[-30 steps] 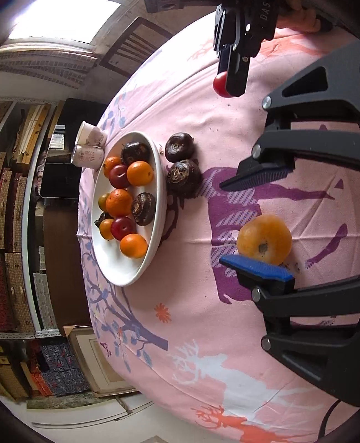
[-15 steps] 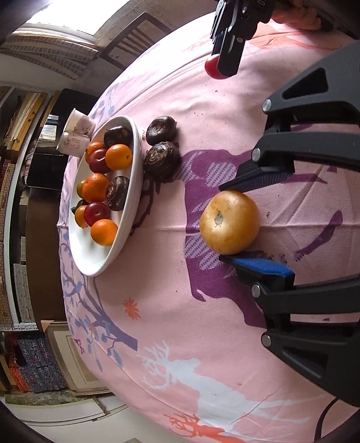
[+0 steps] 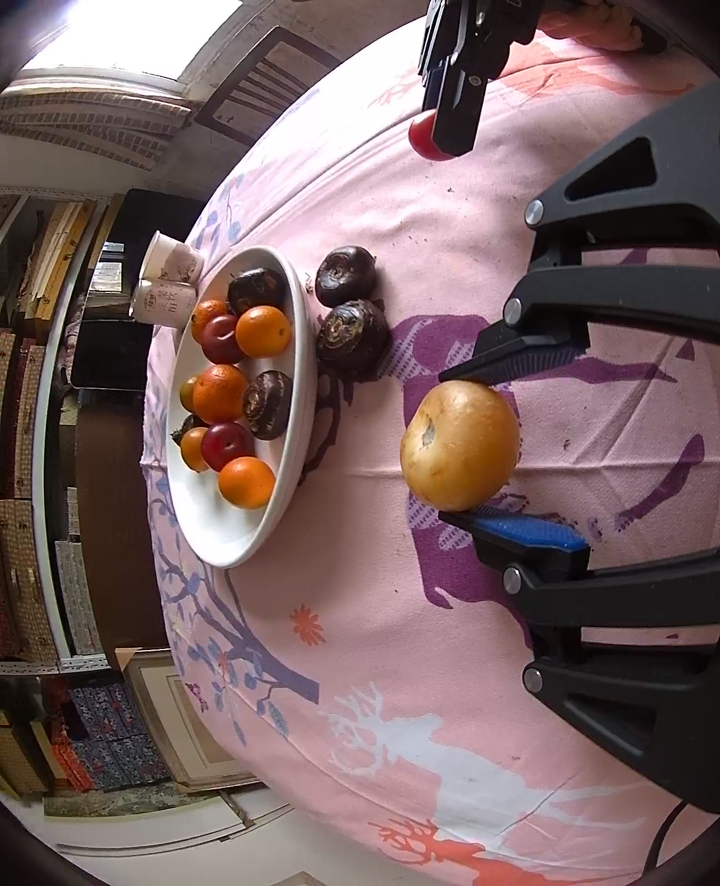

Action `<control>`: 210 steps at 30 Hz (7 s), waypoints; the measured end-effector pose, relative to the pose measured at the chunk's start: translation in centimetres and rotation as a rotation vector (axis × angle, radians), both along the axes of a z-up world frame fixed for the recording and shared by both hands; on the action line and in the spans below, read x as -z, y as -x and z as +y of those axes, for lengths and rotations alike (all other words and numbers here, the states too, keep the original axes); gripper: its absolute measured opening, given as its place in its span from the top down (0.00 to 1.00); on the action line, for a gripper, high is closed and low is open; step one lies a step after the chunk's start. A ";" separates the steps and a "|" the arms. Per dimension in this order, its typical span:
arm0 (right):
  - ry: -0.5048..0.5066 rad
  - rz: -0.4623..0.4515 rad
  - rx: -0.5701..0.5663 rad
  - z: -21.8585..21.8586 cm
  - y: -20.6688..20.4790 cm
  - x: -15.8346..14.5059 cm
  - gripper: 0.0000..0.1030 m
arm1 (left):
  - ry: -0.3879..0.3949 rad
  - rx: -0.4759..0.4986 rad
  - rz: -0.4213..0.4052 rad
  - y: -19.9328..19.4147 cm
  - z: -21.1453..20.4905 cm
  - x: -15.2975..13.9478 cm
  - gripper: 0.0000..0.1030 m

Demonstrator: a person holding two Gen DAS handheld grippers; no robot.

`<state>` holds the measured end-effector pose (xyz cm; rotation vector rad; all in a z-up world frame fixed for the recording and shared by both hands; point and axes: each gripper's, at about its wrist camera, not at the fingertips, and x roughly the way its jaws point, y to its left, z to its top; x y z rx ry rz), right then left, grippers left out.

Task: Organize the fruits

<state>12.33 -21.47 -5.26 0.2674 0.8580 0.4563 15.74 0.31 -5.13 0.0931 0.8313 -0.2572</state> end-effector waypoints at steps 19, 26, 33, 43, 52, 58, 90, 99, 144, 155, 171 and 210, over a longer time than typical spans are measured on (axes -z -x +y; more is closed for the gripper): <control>0.042 -0.060 0.119 2.0 -13.5 -4.5 0.74 | 0.036 -0.063 -0.086 -12.4 -1.2 -4.2 0.59; 0.075 -0.105 0.141 2.4 -15.1 -3.0 0.35 | 0.050 -0.094 -0.112 -13.5 -0.1 -3.3 0.15; 0.051 -0.103 0.151 1.2 -12.9 -3.1 0.35 | 0.061 -0.082 -0.104 -11.3 0.1 -3.0 0.08; 0.195 -0.103 0.118 1.7 -7.9 -1.3 0.32 | 0.006 -0.134 -0.075 -7.3 0.9 -1.6 0.05; 0.286 -0.089 0.083 2.7 -7.4 -0.2 0.34 | 0.005 -0.173 -0.077 -5.4 2.0 -1.6 0.05; 0.324 -0.066 0.045 3.9 -7.6 0.8 0.44 | -0.022 -0.161 -0.062 -5.6 1.4 -1.2 0.05; 0.213 -0.031 0.190 -0.6 -9.4 -0.6 0.60 | -0.117 0.002 -0.080 -4.2 -4.0 -0.2 0.05; 0.181 -0.029 0.191 -0.9 -9.4 -1.0 0.60 | -0.134 0.054 -0.033 -5.1 -7.5 0.8 0.05; 0.098 -0.189 0.221 -2.1 -5.9 -5.1 0.60 | -0.105 -0.090 -0.253 -4.1 -3.1 -5.8 0.60; 0.154 -0.189 0.169 2.6 -12.7 -5.6 0.60 | -0.057 -0.110 -0.185 -11.5 -3.3 -5.0 0.57; 0.190 -0.255 0.248 0.9 -10.1 -5.3 0.11 | -0.028 -0.056 -0.137 -9.3 -3.3 -3.2 0.05; 0.259 -0.211 0.219 1.1 -6.2 -4.6 0.04 | -0.062 -0.119 -0.187 -5.3 -2.5 -3.8 0.04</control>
